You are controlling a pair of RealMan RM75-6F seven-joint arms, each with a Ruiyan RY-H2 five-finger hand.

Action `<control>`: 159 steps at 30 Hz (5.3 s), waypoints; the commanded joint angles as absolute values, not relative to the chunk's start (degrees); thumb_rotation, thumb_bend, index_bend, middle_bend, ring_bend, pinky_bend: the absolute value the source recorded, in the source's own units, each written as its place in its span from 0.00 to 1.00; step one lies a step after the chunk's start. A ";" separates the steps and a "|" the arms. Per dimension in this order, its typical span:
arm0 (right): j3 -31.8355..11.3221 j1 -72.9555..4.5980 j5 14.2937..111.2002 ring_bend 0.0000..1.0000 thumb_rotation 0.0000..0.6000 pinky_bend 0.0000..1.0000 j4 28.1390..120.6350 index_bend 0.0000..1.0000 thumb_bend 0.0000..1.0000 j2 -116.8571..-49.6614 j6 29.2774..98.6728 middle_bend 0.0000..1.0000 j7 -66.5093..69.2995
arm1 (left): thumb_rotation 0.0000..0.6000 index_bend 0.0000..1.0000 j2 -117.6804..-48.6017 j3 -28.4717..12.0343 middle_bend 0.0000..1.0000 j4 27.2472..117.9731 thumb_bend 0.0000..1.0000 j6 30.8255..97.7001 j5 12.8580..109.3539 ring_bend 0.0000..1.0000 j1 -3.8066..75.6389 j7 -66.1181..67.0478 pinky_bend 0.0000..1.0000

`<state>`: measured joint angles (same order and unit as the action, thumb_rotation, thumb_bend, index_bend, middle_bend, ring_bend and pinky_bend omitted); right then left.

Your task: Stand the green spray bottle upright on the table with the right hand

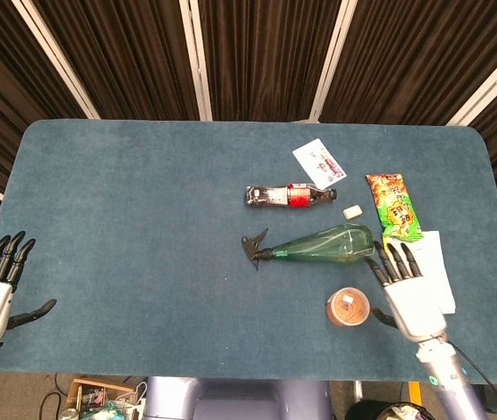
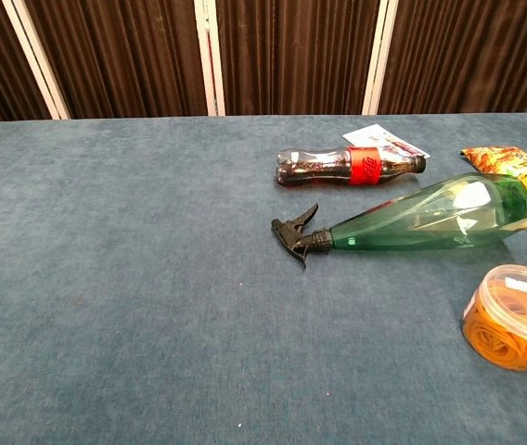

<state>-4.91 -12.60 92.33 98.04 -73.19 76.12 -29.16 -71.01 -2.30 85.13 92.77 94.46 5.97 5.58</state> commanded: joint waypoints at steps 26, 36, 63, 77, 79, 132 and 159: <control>-10.78 -28.85 70.50 0.00 1.00 0.00 92.97 0.19 0.31 -91.05 62.59 0.00 -64.91 | 1.00 0.00 -72.29 -4.08 0.00 84.26 0.02 89.77 90.74 0.00 7.64 7.43 0.07; -11.32 -32.34 67.15 0.00 1.00 0.00 92.78 0.21 0.31 -92.31 61.84 0.00 -67.62 | 1.00 0.00 -71.61 -4.25 0.00 84.44 0.02 89.64 89.66 0.00 7.37 6.08 0.07; -9.65 -42.30 62.11 0.00 1.00 0.00 79.51 0.23 0.31 -96.28 54.43 0.00 -66.17 | 1.00 0.00 -72.37 -5.47 0.00 84.69 0.02 87.40 85.74 0.00 7.95 9.28 0.07; -7.80 -44.03 64.54 0.00 1.00 0.00 73.17 0.62 0.38 -95.50 52.14 0.00 -58.20 | 1.00 0.00 -72.88 -5.53 0.00 85.24 0.02 85.10 84.61 0.00 9.09 11.01 0.07; -7.33 -44.06 66.52 0.00 1.00 0.00 72.47 0.71 0.40 -95.53 52.79 0.02 -56.09 | 1.00 0.00 -73.01 -5.48 0.00 85.19 0.02 84.88 84.68 0.00 9.29 11.45 0.07; -16.01 -31.93 80.47 0.00 1.00 0.02 103.49 0.94 0.51 -80.97 70.95 0.19 26.24 | 1.00 0.00 -72.04 -3.20 0.00 85.25 0.03 89.21 90.68 0.00 8.34 8.00 0.07; -7.67 -30.26 97.70 0.00 1.00 0.00 69.90 0.92 0.53 -101.34 86.88 0.16 28.30 | 1.00 0.00 -72.02 -2.96 0.00 85.17 0.02 88.40 90.86 0.00 8.68 8.03 0.07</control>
<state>-8.33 -30.16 97.31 70.62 -100.54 86.74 28.52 -72.02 -2.96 85.17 88.40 90.86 8.68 8.03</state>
